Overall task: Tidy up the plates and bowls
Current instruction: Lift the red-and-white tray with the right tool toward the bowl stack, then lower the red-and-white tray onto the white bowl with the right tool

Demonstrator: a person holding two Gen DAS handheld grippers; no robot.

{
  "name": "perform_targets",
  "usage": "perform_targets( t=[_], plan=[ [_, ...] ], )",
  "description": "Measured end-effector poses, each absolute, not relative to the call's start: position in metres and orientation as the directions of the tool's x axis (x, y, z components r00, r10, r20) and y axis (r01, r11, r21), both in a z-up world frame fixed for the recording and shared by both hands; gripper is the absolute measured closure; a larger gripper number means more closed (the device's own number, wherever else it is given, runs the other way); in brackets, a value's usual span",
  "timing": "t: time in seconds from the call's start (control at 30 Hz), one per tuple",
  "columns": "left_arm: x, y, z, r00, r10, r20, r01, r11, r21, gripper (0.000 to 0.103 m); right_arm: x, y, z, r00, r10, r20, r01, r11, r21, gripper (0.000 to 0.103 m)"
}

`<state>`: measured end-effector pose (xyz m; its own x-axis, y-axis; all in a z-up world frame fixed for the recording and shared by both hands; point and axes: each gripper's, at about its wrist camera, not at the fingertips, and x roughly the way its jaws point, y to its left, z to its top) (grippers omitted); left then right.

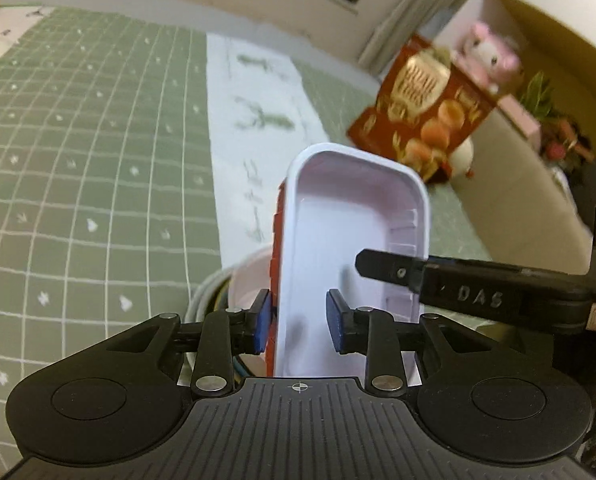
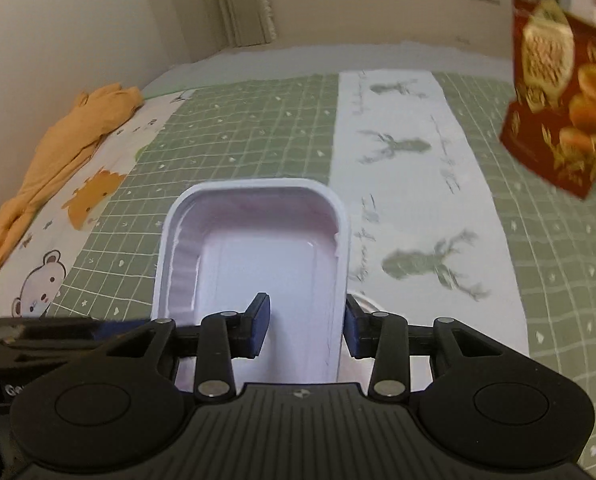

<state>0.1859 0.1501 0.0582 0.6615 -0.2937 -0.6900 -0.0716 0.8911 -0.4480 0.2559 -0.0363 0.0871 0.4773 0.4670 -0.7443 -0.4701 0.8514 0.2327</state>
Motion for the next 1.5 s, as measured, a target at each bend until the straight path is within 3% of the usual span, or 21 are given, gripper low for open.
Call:
perform_targets(
  t=[0.2, 0.5, 0.57, 0.8, 0.87, 0.93, 1.13, 1.33, 1.5],
  plan=[
    [0.205, 0.140, 0.022, 0.610, -0.283, -0.740, -0.084, 0.905, -0.416, 0.080, 0.270, -0.054, 0.041, 0.472, 0.490, -0.733, -0.452, 0.848, 0.276, 0.064],
    [0.188, 0.132, 0.041, 0.709, -0.177, -0.682, -0.098, 0.934, -0.345, 0.080, 0.267, -0.085, 0.024, 0.549, 0.543, -0.635, -0.445, 0.834, 0.328, 0.062],
    [0.182, 0.130, 0.041, 0.722, -0.180, -0.668, -0.095, 0.930, -0.354, 0.080, 0.257, -0.099, 0.022, 0.579, 0.561, -0.592, -0.426, 0.827, 0.367, 0.051],
    [0.166, 0.138, 0.033, 0.753, -0.190, -0.630, -0.161, 0.875, -0.457, 0.080, 0.215, -0.114, 0.017, 0.665, 0.575, -0.477, -0.436, 0.817, 0.377, 0.048],
    [0.154, 0.144, 0.033, 0.789, -0.160, -0.593, -0.194, 0.850, -0.489, 0.080, 0.200, -0.119, 0.016, 0.714, 0.557, -0.425, -0.412, 0.824, 0.388, 0.039],
    [0.144, 0.148, 0.031, 0.810, -0.154, -0.566, -0.211, 0.824, -0.526, 0.080, 0.191, -0.123, 0.013, 0.744, 0.541, -0.392, -0.382, 0.826, 0.415, 0.038],
    [0.142, 0.138, 0.021, 0.783, -0.182, -0.595, -0.210, 0.823, -0.527, 0.080, 0.186, -0.124, -0.004, 0.761, 0.519, -0.389, -0.328, 0.825, 0.460, 0.038],
    [0.139, 0.129, 0.011, 0.774, -0.226, -0.591, -0.193, 0.805, -0.561, 0.080, 0.184, -0.124, -0.022, 0.689, 0.604, -0.400, -0.340, 0.757, 0.558, 0.038],
    [0.135, 0.128, 0.017, 0.783, -0.221, -0.581, -0.179, 0.815, -0.551, 0.079, 0.171, -0.114, -0.015, 0.678, 0.630, -0.379, -0.398, 0.748, 0.532, 0.038]
  ],
)
